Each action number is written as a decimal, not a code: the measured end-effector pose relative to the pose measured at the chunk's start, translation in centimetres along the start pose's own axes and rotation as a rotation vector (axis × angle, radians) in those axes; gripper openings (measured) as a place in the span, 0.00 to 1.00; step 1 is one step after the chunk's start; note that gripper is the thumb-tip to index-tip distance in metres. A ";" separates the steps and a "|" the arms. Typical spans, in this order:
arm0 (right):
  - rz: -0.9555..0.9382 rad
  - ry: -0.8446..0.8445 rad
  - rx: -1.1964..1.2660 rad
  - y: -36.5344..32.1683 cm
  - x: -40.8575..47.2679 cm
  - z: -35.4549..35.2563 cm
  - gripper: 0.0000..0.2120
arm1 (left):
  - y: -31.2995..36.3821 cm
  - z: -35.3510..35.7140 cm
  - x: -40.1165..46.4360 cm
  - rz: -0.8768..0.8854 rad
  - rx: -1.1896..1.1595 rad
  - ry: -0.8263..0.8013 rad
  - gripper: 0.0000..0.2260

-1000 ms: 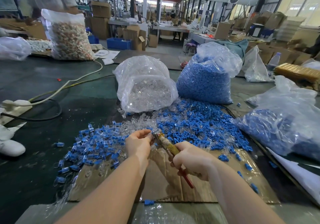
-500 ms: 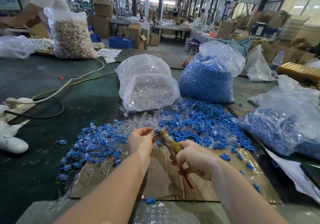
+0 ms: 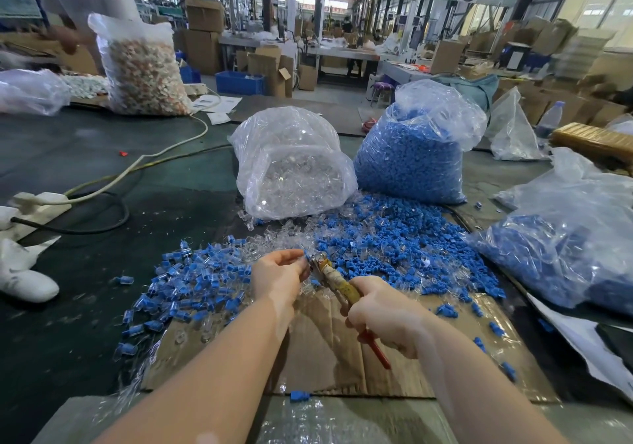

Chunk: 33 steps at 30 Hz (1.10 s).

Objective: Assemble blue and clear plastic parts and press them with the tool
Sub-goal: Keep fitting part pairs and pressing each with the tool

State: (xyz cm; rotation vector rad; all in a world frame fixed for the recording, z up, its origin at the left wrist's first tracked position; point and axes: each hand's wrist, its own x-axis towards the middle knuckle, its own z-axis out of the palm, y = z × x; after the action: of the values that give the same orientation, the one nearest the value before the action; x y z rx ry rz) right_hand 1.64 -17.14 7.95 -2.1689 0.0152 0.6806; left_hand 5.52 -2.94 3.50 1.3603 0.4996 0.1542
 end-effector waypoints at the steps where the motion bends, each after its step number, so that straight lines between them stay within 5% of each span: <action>1: -0.004 0.008 0.001 0.0 0.1 0.1 0.10 | 0.0 0.0 0.0 0.003 -0.004 -0.002 0.08; 10: 0.004 0.021 0.218 0.7 0.4 0.4 0.16 | -0.2 -0.2 0.1 0.012 0.009 0.032 0.08; 13: -0.008 0.157 0.230 1.6 1.2 0.2 0.14 | -0.6 -1.1 0.6 0.121 0.211 0.113 0.07; 18: -0.017 0.633 -0.321 5.1 3.4 -0.9 0.22 | -0.9 -3.0 1.6 0.440 0.676 0.173 0.10; 24: 0.107 0.784 -0.646 8.8 4.6 -2.5 0.32 | -1.6 -4.6 2.3 0.502 1.051 0.191 0.14; 29: 0.017 0.863 -0.754 9.7 4.5 -3.4 0.21 | -2.5 -3.3 1.1 0.661 0.962 0.118 0.10; 33: 0.016 0.792 -0.872 10.0 4.5 -3.3 0.21 | -3.7 -1.8 -0.6 0.741 0.868 -0.063 0.09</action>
State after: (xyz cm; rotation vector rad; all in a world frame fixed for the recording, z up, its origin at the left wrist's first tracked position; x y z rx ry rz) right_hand 4.62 -25.05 0.19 -3.1441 0.1811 -0.2905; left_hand 3.56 -2.42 -0.16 2.3556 -0.0500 0.5390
